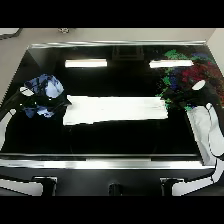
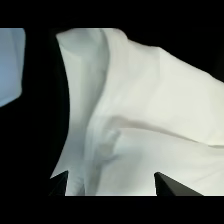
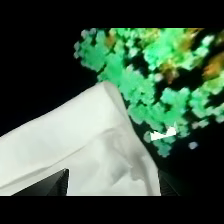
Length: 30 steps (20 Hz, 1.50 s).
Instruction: Fold the shirts.
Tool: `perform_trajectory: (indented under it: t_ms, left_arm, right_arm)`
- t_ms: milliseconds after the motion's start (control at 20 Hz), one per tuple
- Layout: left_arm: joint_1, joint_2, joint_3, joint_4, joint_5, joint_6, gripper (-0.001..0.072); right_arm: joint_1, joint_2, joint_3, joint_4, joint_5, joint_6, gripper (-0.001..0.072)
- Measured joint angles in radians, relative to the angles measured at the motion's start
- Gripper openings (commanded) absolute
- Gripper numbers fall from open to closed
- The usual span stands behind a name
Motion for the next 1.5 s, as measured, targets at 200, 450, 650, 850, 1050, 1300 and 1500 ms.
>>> perform_trajectory:
  t_ms: [200,450,650,850,1050,1300,1500]
  left_arm:
    - [-0.003,0.042,0.036,-0.011,-0.078,0.005,0.0626]
    - [-0.058,0.125,0.048,-0.016,-0.106,0.008,0.0625]
    - [-0.139,0.153,0.050,-0.016,-0.106,0.008,0.0589]
    - [-0.233,0.158,0.050,-0.016,-0.041,0.008,0.0154]
    - [-0.350,0.124,0.050,-0.019,0.086,-0.011,0.0031]
    - [-0.504,-0.024,0.061,-0.154,0.196,-0.082,0.0031]
    - [-0.589,-0.158,0.097,-0.368,0.229,-0.077,0.0031]
  right_arm:
    - [-0.066,-0.035,0.023,0.008,0.084,-0.036,0.0669]
    - [-0.084,-0.113,0.032,0.141,0.171,-0.100,0.0665]
    - [-0.055,-0.153,0.034,0.189,0.206,-0.104,0.0354]
    - [-0.016,-0.154,0.032,0.186,0.158,-0.099,0.0040]
    - [-0.006,-0.045,0.034,0.222,0.180,-0.140,0.0039]
    - [0.047,0.168,0.034,0.241,0.272,-0.157,0.0039]
    - [0.116,0.331,0.034,0.232,0.348,-0.125,0.0040]
